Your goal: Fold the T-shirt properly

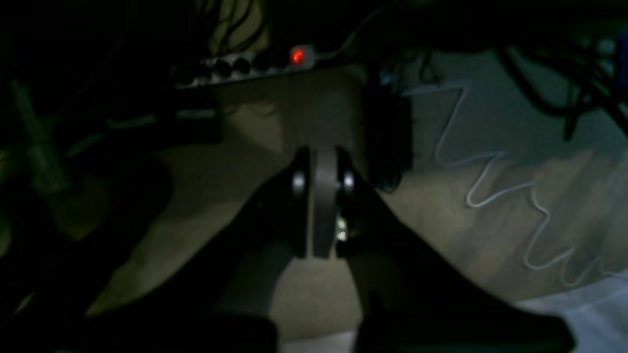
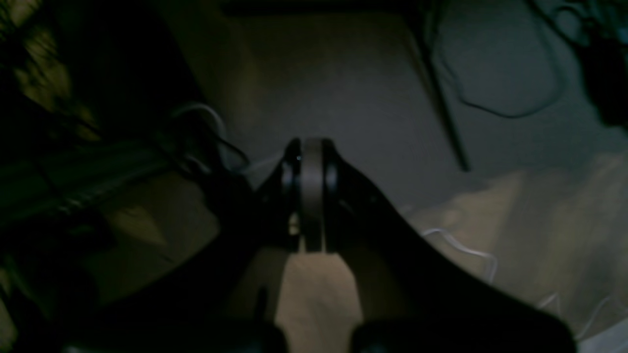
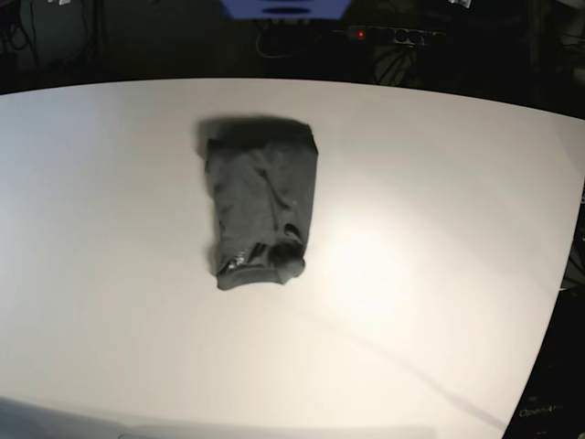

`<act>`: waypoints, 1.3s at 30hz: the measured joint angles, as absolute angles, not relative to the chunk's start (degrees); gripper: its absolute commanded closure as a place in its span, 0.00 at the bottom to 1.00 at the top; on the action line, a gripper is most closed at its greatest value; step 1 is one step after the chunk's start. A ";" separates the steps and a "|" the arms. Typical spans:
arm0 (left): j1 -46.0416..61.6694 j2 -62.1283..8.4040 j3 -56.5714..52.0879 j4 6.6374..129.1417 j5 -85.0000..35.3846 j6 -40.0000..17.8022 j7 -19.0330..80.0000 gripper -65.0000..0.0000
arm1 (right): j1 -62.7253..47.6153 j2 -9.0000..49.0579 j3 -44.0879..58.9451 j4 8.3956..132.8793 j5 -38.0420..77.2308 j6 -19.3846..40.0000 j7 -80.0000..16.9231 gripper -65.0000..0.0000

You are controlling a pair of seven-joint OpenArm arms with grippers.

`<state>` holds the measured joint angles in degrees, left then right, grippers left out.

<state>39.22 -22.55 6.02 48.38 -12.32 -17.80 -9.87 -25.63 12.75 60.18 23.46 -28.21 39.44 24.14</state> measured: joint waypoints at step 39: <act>0.36 -11.31 17.34 0.14 -13.10 -14.11 -20.82 0.97 | -6.11 9.30 64.58 2.20 -65.41 15.16 23.00 0.99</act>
